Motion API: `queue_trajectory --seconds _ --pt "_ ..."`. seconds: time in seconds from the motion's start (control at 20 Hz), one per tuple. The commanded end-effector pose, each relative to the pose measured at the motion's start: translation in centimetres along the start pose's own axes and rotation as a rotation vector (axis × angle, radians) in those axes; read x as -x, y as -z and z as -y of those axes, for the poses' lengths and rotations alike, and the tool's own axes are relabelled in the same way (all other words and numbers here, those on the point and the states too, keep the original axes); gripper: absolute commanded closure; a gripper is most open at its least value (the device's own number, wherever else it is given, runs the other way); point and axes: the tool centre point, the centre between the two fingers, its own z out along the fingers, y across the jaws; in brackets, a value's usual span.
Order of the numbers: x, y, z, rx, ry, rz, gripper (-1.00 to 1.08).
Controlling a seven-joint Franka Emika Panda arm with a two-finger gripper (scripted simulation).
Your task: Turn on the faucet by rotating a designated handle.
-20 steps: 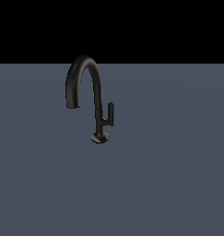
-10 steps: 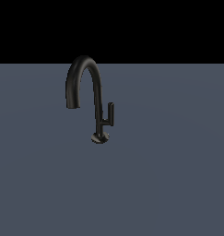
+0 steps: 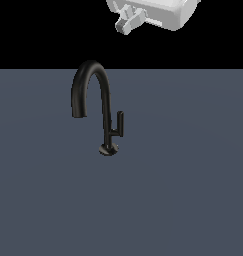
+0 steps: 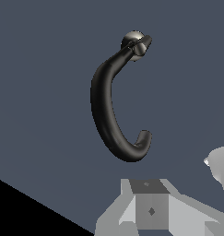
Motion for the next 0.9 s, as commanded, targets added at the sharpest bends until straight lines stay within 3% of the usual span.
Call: queue_trajectory --seconds 0.0,0.85 --pt "-1.8 -0.4 0.2 -0.057 -0.054 0.043 1.08" --pt "-13.2 -5.1 -0.1 -0.436 -0.417 0.338 1.08"
